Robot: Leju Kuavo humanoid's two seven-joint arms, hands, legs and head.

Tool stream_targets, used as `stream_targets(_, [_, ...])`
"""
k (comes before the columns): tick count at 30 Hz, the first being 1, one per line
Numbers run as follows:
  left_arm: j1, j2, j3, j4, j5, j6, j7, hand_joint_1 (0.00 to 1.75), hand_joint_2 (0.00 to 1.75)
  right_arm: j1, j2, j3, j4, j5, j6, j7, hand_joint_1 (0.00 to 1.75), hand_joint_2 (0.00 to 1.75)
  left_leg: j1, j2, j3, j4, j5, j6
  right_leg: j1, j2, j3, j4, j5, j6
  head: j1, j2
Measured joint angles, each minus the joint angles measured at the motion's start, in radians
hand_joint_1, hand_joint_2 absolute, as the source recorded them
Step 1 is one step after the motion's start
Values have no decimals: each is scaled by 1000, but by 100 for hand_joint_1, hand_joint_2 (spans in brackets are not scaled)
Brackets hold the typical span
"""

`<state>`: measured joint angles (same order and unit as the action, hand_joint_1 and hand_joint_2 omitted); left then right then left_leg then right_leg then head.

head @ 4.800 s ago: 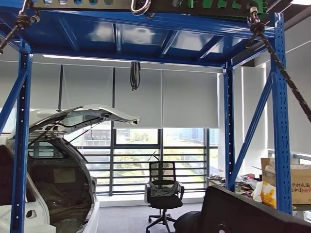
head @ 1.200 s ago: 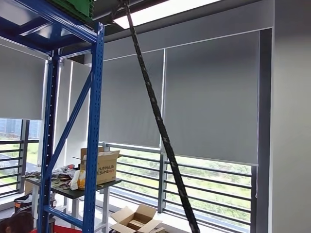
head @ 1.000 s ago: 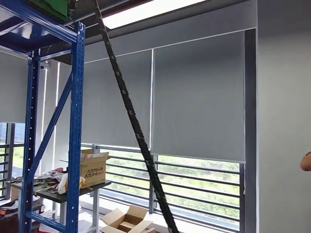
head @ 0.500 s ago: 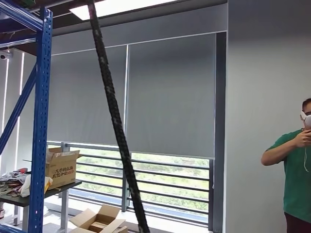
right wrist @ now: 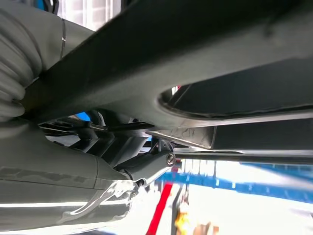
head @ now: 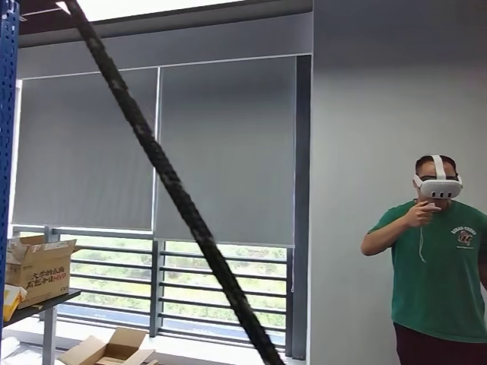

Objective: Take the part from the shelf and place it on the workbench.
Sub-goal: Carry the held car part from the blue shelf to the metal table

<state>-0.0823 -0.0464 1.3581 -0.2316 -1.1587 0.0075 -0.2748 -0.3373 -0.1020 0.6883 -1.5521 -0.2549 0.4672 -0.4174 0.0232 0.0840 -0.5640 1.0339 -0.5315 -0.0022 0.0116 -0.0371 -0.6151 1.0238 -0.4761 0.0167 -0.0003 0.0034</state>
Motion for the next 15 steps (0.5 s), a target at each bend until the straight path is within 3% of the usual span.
stream_targets(1, [-1, 0, -1, 0, -2, 0, -1, 0, 175, -1, 0, -2, 0, -2, 0, 0, 175, 175, 2, -1, 4, 1, -6, -5, 0, 9, 4, -6, 2, -7, 0, 0])
stream_targets(3, [-3, 0, -2, 0, -5, 0, -2, 0, 175, -5, 3, -5, 0, -6, 0, -1, 175, 175, 5, -28, -11, 49, -40, -8, -4, 25, 15, -19, 7, -22, 0, 0])
stream_targets(5, [1, 0, -3, 0, -7, -1, 1, 0, 175, -7, 7, -7, 3, -11, 0, -2, 175, 175, 5, -63, -73, 173, -97, -5, -5, 44, 19, -21, 6, -31, 0, 0])
stream_targets(7, [8, 0, -3, 0, -10, 0, 6, 0, 175, -1, 9, -10, 8, -14, 0, -1, 175, 175, 3, -74, -130, 266, -116, -5, -3, 68, 21, -20, 4, -33, 0, 0])
stream_targets(8, [9, 0, -4, 0, -12, 0, 9, 0, 175, 2, 8, -12, 11, -15, 0, -1, 175, 175, 4, -76, -136, 261, -97, -5, -3, 81, 22, -18, 3, -32, 0, 0])
stream_targets(9, [10, 0, -4, 0, -13, 0, 12, 0, 175, 4, 8, -15, 12, -16, 0, -1, 175, 175, 5, -78, -124, 220, -62, -5, -4, 93, 24, -16, 0, -31, 0, 0])
stream_targets(11, [10, -1, -5, 0, -15, -1, 20, 0, 175, 6, 6, -22, 12, -17, -1, -1, 175, 175, 10, -104, -77, 96, 8, -4, -4, 116, 24, -6, -8, -23, 0, 0])
stream_targets(13, [10, -3, -6, 0, -16, -3, 28, 0, 175, 9, 2, -28, 12, -18, -3, -1, 175, 175, 12, -132, -50, 32, 29, -3, -5, 135, 18, 4, -14, -12, 0, 0])
stream_targets(15, [8, -7, -9, 0, -20, -3, 33, 0, 175, 18, -2, -37, 8, -20, -4, 0, 175, 175, 9, -131, -47, 28, 24, 5, -10, 150, 14, 4, -14, -2, 0, 0])
